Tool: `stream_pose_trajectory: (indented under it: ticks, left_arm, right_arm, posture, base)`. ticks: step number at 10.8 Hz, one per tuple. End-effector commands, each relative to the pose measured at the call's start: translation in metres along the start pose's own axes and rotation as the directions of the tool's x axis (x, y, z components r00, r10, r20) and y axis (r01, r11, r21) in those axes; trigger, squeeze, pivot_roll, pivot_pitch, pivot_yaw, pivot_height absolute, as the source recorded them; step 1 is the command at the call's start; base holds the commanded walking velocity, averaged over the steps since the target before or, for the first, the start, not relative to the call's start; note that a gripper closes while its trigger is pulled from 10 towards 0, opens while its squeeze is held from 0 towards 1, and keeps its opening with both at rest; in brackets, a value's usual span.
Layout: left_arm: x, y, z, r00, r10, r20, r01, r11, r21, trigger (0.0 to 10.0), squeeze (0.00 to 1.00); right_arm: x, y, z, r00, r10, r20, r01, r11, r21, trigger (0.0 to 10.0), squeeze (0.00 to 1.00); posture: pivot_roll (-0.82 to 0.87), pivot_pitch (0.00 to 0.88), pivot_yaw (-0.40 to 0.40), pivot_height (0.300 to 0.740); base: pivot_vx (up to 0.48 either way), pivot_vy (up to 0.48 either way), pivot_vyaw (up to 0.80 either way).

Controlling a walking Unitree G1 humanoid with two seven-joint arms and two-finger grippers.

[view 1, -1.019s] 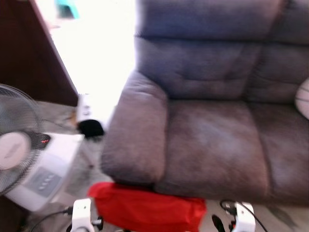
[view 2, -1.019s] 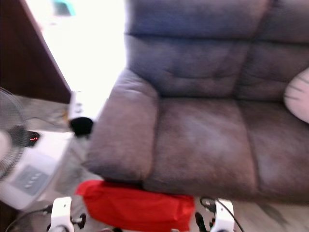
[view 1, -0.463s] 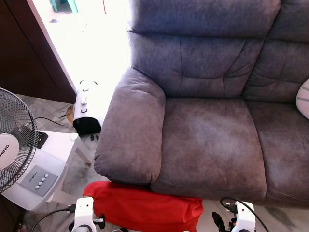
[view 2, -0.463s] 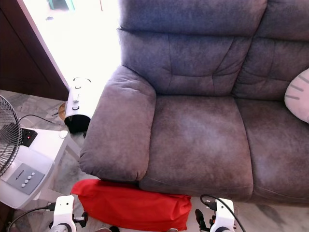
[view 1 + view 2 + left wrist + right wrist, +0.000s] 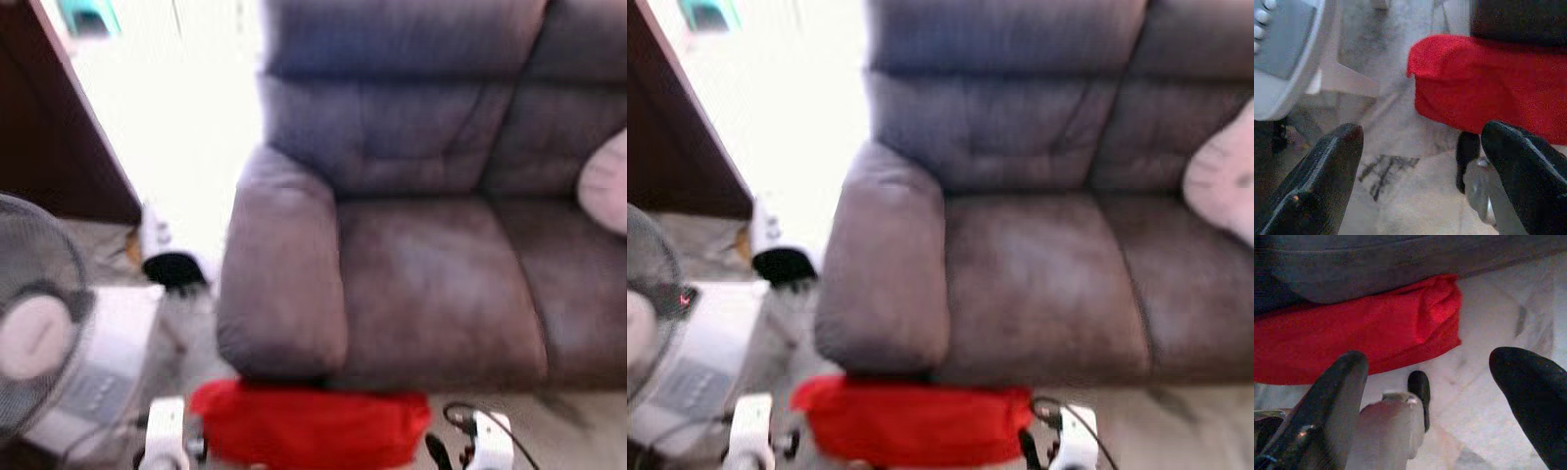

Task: Move the pillow to the sofa from floor

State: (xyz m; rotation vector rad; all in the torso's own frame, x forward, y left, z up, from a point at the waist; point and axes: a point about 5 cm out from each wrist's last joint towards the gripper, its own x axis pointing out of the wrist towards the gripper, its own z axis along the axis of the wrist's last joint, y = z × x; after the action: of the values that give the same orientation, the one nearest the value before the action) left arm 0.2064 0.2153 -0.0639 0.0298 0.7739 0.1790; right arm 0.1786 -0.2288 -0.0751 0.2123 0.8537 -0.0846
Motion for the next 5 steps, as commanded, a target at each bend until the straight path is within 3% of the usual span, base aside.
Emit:
stream_pose_trajectory:
  ticks: [1,4,5]
  left_arm:
    - [-0.0036,-0.0035,-0.0142,0.999,-0.012,-0.045,0.012,1.0,-0.004,10.0,0.0]
    - [-0.0033,-0.0066,-0.0138,0.998,-0.032,-0.05,0.034,0.999,0.039,10.0,0.0]
    - [-0.0036,-0.0071,-0.0147,0.998,-0.027,-0.052,0.03,0.998,0.058,10.0,0.0]
  right_arm:
    - [-0.0034,-0.0064,-0.0069,1.0,-0.022,-0.018,0.022,1.0,0.007,10.0,0.0]
    - [-0.0031,-0.006,-0.0064,1.0,-0.021,-0.019,0.021,1.0,0.004,10.0,0.0]
    - [-0.003,-0.0061,-0.006,1.0,-0.019,-0.019,0.019,1.0,0.002,10.0,0.0]
  posture:
    - [0.07,0.176,0.0,0.74]
    - [0.07,0.177,0.0,0.74]
    - [0.07,0.177,0.0,0.74]
  base:
    - [0.0,0.0,0.0]
    - [0.0,0.0,0.0]
    - [0.0,-0.3,0.0]
